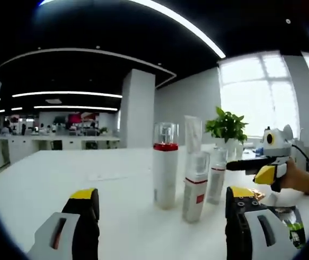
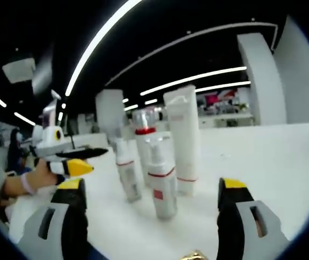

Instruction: Arrange the skincare products in the storage area until every visible bottle or jar stands upright without overlapping.

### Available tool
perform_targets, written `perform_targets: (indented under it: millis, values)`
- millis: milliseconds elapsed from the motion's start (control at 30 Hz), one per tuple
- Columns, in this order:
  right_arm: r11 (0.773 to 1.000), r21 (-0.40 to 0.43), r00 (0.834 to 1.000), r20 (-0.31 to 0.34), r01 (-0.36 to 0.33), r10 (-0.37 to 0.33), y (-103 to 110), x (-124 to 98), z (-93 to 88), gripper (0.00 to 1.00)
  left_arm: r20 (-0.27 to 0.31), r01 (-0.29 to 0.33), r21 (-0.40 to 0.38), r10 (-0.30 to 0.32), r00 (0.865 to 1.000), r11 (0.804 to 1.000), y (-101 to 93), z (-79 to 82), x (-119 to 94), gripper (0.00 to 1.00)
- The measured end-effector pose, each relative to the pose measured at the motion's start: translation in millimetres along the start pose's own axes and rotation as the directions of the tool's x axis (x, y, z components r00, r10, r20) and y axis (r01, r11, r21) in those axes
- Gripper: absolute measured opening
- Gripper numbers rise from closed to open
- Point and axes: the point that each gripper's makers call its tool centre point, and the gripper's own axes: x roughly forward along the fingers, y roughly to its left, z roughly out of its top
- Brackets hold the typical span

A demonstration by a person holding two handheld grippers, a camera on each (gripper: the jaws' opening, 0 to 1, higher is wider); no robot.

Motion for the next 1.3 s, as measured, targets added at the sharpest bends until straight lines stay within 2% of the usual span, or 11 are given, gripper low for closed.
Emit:
perform_targets:
  millis: [133,300,467,633,867,1033,1067,1100,1133,1200,1300]
  values:
    - [1.0,0.009,1.0,-0.011,-0.007,0.007,3.7,-0.9,-2.2,0.87,-0.022,-0.003,0.025,0.003,1.0,1.0,-1.4,-6.3,1.1,0.99]
    - [1.0,-0.002,0.999,0.028,0.028,-0.028,-3.1,-9.4,12.2,0.87,-0.028,-0.021,0.041,0.022,0.999,0.999,3.5,-8.2,0.7,0.98]
    - [0.999,-0.021,0.995,0.091,0.034,-0.032,-0.3,-19.1,32.4,0.83,-0.011,-0.014,0.026,0.014,1.0,1.0,2.8,-3.8,-1.3,0.98]
    - [0.998,0.05,0.977,0.211,-0.023,0.012,7.1,-24.9,56.4,0.87,-0.017,0.004,0.039,-0.004,1.0,0.999,-2.4,-6.4,-0.9,0.97]
    - [0.995,0.089,0.98,0.197,-0.052,0.034,-1.1,-20.7,51.7,0.79,-0.008,0.018,0.019,-0.018,1.0,1.0,-4.7,-6.9,-0.5,0.91]
    - [0.997,0.077,0.985,0.175,-0.024,0.011,-4.7,-18.8,46.7,0.71,-0.039,0.037,0.001,-0.037,0.999,0.999,-8.1,-15.1,1.2,0.77]
    - [0.997,0.081,0.985,0.174,-0.016,0.002,-7.0,-18.9,46.4,0.7,-0.085,0.062,-0.02,-0.063,0.994,0.998,-12.8,-23.8,1.3,0.75]
    - [0.996,0.089,0.985,0.174,-0.006,-0.009,-9.9,-19.3,46.4,0.69,-0.098,0.098,-0.038,-0.101,0.99,0.994,-19.5,-27.4,3.3,0.75]
    - [0.995,0.095,0.983,0.182,0.002,-0.019,-11.7,-20.0,47.4,0.68,-0.126,0.163,-0.063,-0.17,0.977,0.985,-31.9,-33.5,5.8,0.74]
    - [0.995,0.101,0.982,0.186,0.003,-0.021,-10.9,-20.4,47.9,0.68,-0.157,0.204,-0.07,-0.213,0.964,0.976,-43.5,-40.1,10.1,0.74]
    - [0.994,0.106,0.983,0.185,-0.005,-0.015,-6.7,-19.4,47.8,0.68,-0.189,0.211,0.034,-0.201,0.961,0.977,-53.9,-45.9,16.3,0.75]
